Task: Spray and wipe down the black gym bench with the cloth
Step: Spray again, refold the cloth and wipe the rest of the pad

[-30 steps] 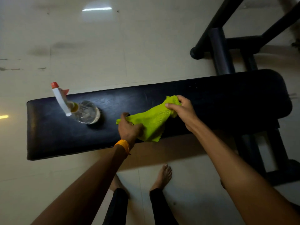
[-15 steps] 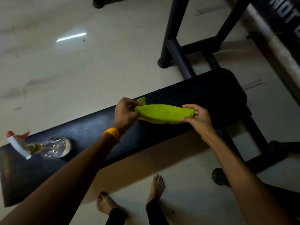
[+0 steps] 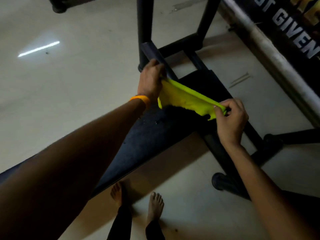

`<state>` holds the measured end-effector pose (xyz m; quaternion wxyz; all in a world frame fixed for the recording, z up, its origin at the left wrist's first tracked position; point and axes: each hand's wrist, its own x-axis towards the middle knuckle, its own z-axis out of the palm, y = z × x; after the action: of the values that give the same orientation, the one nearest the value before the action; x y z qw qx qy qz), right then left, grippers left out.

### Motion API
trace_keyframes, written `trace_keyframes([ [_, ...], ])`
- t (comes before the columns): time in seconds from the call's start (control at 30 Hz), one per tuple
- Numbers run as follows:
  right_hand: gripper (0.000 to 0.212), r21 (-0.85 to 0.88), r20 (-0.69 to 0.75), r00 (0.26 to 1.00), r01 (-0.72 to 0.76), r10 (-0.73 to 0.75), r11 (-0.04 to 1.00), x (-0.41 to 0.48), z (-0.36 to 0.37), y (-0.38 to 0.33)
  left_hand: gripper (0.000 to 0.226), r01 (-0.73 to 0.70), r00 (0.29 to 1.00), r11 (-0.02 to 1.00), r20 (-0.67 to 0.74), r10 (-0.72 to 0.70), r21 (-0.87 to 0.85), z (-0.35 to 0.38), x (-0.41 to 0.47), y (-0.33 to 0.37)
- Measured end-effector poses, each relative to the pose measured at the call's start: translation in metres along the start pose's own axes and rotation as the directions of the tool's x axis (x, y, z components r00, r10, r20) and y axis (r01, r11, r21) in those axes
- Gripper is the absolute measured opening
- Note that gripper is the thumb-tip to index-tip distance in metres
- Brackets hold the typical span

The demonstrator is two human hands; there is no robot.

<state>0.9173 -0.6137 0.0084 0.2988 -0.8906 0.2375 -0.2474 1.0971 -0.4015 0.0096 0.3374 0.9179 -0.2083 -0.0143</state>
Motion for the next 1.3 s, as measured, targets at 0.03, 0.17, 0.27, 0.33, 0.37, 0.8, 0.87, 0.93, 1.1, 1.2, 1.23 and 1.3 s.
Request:
trace_keyframes([
  [0.03,0.013,-0.033,-0.009,0.999,0.043,-0.043,0.999,-0.007,0.001,0.005,0.024,-0.001,1.000,1.000,-0.001,0.001,-0.016,0.006,0.009,-0.001],
  [0.17,0.014,-0.190,0.347,0.927,0.215,-0.139,0.958,-0.055,0.030,0.020,0.031,0.060,0.996,0.995,0.063,-0.065,0.083,0.029,0.005,-0.032],
  [0.27,0.027,-0.211,0.596,0.802,0.126,0.026,0.969,-0.088,0.059,0.024,0.051,0.185,0.946,0.971,0.240,-0.217,0.148,0.054,-0.027,-0.061],
  [0.33,0.027,-0.228,0.561,0.826,0.104,0.044,0.968,-0.089,0.076,0.024,0.058,0.174,0.932,0.966,0.285,-0.224,0.190,0.068,-0.050,-0.080],
  [0.37,0.029,-0.226,0.530,0.847,0.096,0.040,0.969,-0.085,0.086,0.024,0.058,0.150,0.938,0.967,0.281,-0.205,0.206,0.075,-0.058,-0.088],
  [0.8,0.067,-0.466,0.492,0.867,0.341,-0.081,0.816,-0.005,0.212,0.063,0.067,-0.054,0.977,0.937,0.211,-0.021,0.346,0.145,-0.067,-0.145],
  [0.87,0.067,-0.536,0.367,0.930,0.198,0.015,0.821,0.016,0.212,0.075,0.067,-0.050,0.977,0.930,0.212,-0.031,0.365,0.146,-0.067,-0.144],
  [0.93,0.065,-0.580,0.175,0.963,-0.068,0.206,0.812,0.029,0.213,0.076,0.067,-0.047,0.975,0.926,0.220,-0.040,0.374,0.147,-0.067,-0.143],
  [1.1,0.066,-0.576,0.104,0.938,-0.215,0.331,0.789,-0.050,0.229,0.014,0.068,-0.037,0.974,0.920,0.222,-0.054,0.390,0.146,-0.067,-0.144],
  [1.2,0.070,-0.548,0.375,0.917,0.103,0.134,0.830,-0.029,0.215,0.044,0.068,-0.045,0.977,0.919,0.209,-0.041,0.391,0.147,-0.067,-0.146],
  [1.23,0.071,-0.544,0.407,0.909,0.159,0.094,0.824,-0.003,0.211,0.063,0.068,-0.046,0.977,0.916,0.209,-0.042,0.397,0.148,-0.068,-0.146],
  [1.3,0.072,-0.589,0.332,0.935,0.103,0.124,0.802,0.045,0.207,0.091,0.068,-0.044,0.977,0.909,0.207,-0.047,0.415,0.150,-0.068,-0.146],
])
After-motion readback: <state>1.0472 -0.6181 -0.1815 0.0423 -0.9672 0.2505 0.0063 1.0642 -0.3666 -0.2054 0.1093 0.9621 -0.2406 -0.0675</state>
